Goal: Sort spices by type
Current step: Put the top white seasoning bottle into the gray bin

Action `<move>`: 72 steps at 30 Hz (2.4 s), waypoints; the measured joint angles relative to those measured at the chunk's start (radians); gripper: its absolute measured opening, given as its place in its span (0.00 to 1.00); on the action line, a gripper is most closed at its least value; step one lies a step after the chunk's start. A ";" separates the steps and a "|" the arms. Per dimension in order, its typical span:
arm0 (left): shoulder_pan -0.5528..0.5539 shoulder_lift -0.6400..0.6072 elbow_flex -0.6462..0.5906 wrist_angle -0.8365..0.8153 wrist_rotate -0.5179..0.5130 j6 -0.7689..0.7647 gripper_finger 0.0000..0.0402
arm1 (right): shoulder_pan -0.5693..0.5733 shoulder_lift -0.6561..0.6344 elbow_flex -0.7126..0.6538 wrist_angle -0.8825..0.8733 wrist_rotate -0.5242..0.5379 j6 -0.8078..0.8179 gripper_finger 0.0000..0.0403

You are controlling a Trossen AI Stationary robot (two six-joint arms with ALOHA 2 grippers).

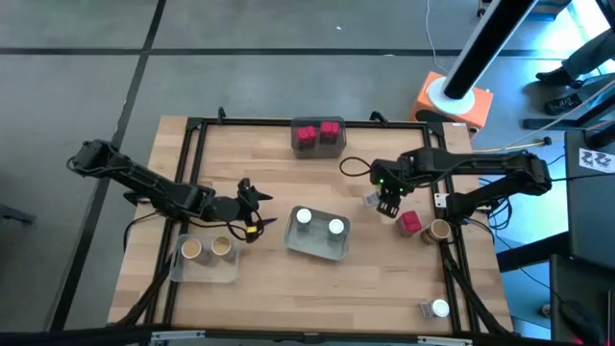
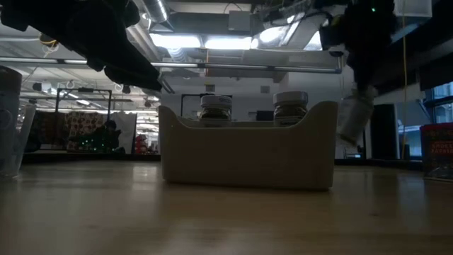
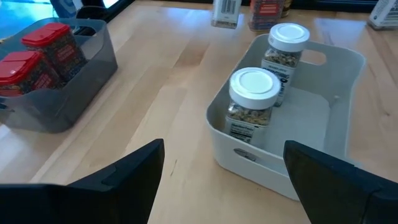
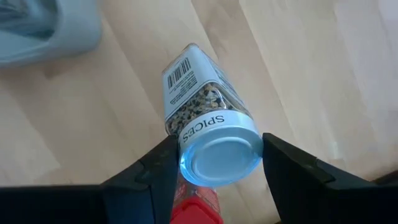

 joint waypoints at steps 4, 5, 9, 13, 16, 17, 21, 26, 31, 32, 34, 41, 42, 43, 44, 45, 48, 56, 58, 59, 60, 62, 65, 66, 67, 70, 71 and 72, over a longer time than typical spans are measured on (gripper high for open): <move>-0.002 0.000 0.000 -0.002 -0.001 -0.004 0.78 | 0.006 0.004 0.085 0.006 0.010 -0.019 0.50; -0.004 0.002 0.000 -0.001 -0.001 -0.004 0.78 | 0.016 0.003 0.107 0.011 0.019 -0.026 0.50; -0.006 0.003 0.000 0.003 0.000 -0.018 0.78 | 0.057 0.017 0.195 0.023 0.030 -0.034 0.50; -0.022 0.003 0.000 0.001 0.000 -0.026 0.78 | 0.130 0.080 0.278 0.031 0.082 -0.064 0.50; -0.031 0.003 0.000 0.000 0.000 -0.046 0.78 | 0.175 0.155 0.358 0.029 0.106 -0.100 0.50; -0.037 0.003 0.000 -0.003 -0.001 -0.051 0.78 | 0.189 0.180 0.385 0.032 0.111 -0.109 0.50; -0.062 0.003 0.000 -0.001 0.000 -0.057 0.78 | 0.238 0.290 0.497 0.027 0.131 -0.162 0.50; -0.079 0.003 0.000 -0.005 -0.001 -0.082 0.78 | 0.279 0.414 0.622 0.024 0.114 -0.228 0.50; -0.093 0.003 0.000 0.003 0.000 -0.096 0.78 | 0.311 0.523 0.724 -0.025 0.111 -0.317 0.50; -0.094 0.003 0.000 -0.002 0.000 -0.100 0.78 | 0.317 0.540 0.737 -0.045 0.108 -0.325 0.50; -0.099 0.006 0.000 -0.003 -0.001 -0.107 0.78 | 0.326 0.563 0.747 -0.057 0.107 -0.347 0.50; -0.105 0.007 0.000 -0.002 -0.001 -0.128 0.78 | 0.335 0.625 0.747 -0.046 0.135 -0.398 0.50; -0.105 0.007 0.000 0.000 -0.001 -0.131 0.78 | 0.334 0.633 0.747 -0.045 0.153 -0.403 0.50; -0.105 0.007 0.000 0.000 -0.001 -0.132 0.78 | 0.333 0.642 0.747 -0.046 0.167 -0.415 0.50; -0.105 0.007 0.000 -0.001 -0.001 -0.133 0.78 | 0.333 0.652 0.747 -0.046 0.175 -0.424 0.50; -0.105 0.007 0.000 -0.001 -0.001 -0.134 0.78 | 0.332 0.662 0.747 -0.045 0.177 -0.436 0.50; -0.105 0.006 0.000 0.000 -0.001 -0.131 0.78 | 0.332 0.691 0.747 -0.041 0.177 -0.455 0.50; -0.105 0.006 0.000 0.000 -0.001 -0.128 0.78 | 0.319 0.774 0.748 -0.047 0.213 -0.484 0.50; -0.105 0.006 0.000 -0.001 -0.001 -0.128 0.78 | 0.311 0.793 0.748 -0.046 0.225 -0.484 0.50; -0.105 0.006 0.000 0.000 -0.001 -0.127 0.78 | 0.311 0.798 0.748 -0.049 0.234 -0.484 0.50; -0.105 0.006 0.000 0.000 -0.001 -0.127 0.78 | 0.309 0.802 0.749 -0.051 0.237 -0.484 0.50; -0.105 0.006 0.000 0.003 -0.001 -0.126 0.78 | 0.305 0.808 0.750 -0.050 0.240 -0.485 0.50; -0.105 0.006 0.000 0.002 -0.001 -0.124 0.78 | 0.303 0.812 0.751 -0.038 0.249 -0.489 0.51; -0.105 0.006 0.000 0.003 -0.001 -0.120 0.78 | 0.302 0.813 0.751 -0.035 0.249 -0.492 0.52; -0.105 0.006 0.000 0.005 -0.001 -0.116 0.78 | 0.301 0.813 0.751 -0.034 0.248 -0.492 0.53; -0.105 0.006 0.000 0.007 -0.001 -0.108 0.78 | 0.300 0.814 0.749 -0.039 0.245 -0.480 0.59; -0.105 0.006 0.000 0.006 -0.001 -0.108 0.78 | 0.299 0.814 0.748 -0.037 0.236 -0.476 0.61; -0.105 0.006 0.000 0.005 -0.001 -0.108 0.78 | 0.300 0.817 0.747 -0.035 0.227 -0.473 0.63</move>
